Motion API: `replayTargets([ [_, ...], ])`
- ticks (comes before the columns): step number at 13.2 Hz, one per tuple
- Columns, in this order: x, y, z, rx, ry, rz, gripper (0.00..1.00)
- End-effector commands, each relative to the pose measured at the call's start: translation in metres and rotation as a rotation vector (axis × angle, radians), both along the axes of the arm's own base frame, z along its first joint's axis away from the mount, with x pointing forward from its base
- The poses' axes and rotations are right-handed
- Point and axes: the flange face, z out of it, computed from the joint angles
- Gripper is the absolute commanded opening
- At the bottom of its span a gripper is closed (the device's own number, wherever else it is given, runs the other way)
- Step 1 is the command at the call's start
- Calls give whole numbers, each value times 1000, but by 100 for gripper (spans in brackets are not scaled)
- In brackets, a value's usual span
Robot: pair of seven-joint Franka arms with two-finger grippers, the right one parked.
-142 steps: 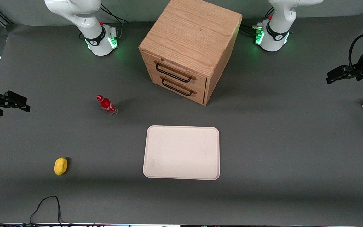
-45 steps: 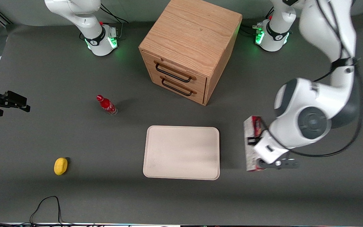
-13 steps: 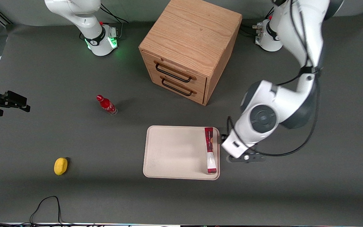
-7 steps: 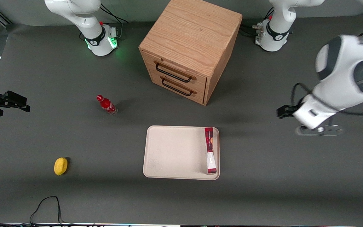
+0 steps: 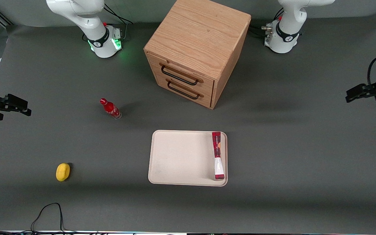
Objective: Place red cookie box on tray
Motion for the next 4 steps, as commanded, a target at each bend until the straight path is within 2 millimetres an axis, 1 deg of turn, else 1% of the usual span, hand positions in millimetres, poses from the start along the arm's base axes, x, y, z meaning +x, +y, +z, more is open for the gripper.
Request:
replayTargets([
  [1,1,-3,14,23,27,-12,100],
  [2,6,-10,22,23,32,-14,100],
  [3,7,-16,25,23,64,-5,100],
  [4,9,-16,27,25,83,17,100],
])
